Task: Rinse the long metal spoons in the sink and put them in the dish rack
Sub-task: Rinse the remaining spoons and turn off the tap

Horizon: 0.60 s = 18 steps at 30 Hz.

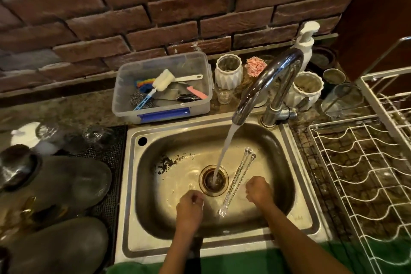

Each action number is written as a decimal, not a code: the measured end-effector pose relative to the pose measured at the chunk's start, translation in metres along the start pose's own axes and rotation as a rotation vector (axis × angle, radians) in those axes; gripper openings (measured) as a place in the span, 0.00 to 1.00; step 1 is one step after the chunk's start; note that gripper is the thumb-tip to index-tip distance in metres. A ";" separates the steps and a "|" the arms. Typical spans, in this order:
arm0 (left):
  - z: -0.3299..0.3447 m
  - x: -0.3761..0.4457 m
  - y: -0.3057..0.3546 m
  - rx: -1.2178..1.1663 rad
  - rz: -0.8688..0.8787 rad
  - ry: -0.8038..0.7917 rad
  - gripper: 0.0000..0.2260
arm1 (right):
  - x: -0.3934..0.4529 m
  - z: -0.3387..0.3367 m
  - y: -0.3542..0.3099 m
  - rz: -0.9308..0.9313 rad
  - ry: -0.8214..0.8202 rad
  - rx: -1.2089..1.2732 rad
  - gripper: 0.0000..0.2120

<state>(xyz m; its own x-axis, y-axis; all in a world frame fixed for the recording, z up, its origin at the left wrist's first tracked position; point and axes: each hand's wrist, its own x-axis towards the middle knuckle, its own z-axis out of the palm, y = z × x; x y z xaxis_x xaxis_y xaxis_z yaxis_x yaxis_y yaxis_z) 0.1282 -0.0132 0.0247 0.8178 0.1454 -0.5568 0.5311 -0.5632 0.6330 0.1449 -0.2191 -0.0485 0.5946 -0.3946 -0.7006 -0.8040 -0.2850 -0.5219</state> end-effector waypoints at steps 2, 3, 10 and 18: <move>-0.007 -0.011 -0.004 0.044 0.058 0.044 0.06 | -0.014 -0.013 -0.001 -0.052 0.003 -0.005 0.11; -0.009 -0.016 -0.007 0.080 0.089 0.060 0.06 | -0.022 -0.018 -0.002 -0.090 0.004 -0.013 0.11; 0.000 -0.069 -0.046 0.544 0.399 0.185 0.18 | -0.081 -0.041 -0.011 -0.322 0.056 0.064 0.11; 0.019 -0.103 -0.087 0.753 0.372 0.233 0.27 | -0.130 -0.038 0.006 -0.507 0.056 -0.052 0.17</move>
<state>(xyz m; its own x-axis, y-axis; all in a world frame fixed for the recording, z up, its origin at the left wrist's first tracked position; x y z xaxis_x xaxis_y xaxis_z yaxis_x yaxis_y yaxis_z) -0.0066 0.0049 0.0171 0.9773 -0.0384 -0.2082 0.0002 -0.9833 0.1821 0.0625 -0.2033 0.0580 0.9098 -0.2410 -0.3380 -0.4148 -0.4952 -0.7634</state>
